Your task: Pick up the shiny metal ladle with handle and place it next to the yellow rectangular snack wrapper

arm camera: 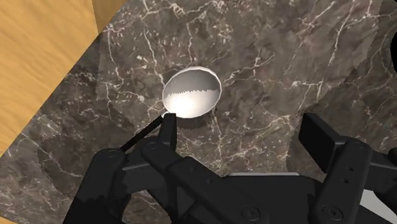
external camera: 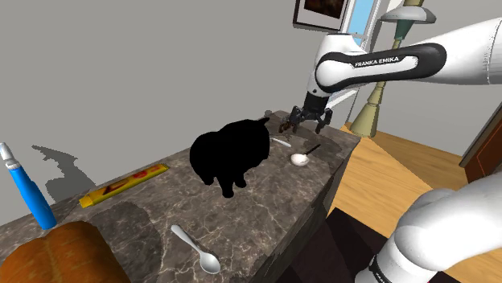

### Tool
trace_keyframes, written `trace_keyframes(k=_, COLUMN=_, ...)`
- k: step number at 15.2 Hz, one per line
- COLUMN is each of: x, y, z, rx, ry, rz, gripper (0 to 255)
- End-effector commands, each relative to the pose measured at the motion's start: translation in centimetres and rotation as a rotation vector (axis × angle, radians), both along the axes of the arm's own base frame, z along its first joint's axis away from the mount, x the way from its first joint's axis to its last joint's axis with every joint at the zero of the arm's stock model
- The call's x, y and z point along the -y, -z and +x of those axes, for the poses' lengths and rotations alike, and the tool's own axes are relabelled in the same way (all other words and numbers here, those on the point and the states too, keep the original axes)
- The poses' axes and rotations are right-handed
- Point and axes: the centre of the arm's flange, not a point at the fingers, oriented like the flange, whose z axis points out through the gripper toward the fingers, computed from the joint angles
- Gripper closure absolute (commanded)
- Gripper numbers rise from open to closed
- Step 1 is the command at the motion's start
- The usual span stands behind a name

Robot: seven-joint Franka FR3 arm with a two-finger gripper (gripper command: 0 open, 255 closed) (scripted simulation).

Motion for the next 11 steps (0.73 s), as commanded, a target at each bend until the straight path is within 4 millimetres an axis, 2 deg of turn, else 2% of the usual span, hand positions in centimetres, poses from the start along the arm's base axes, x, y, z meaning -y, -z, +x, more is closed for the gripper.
trace_keyframes(k=1, x=2.0, y=1.6, z=1.3, rx=0.009, ry=0.098, rz=0.005, gripper=0)
trace_keyframes(k=6, x=6.5, y=5.8, z=3.1, rx=0.027, ry=0.331, rz=0.018, gripper=0)
trace_keyframes(k=11, x=11.3, y=10.0, z=3.9, rx=0.044, ry=0.564, rz=0.031, gripper=0)
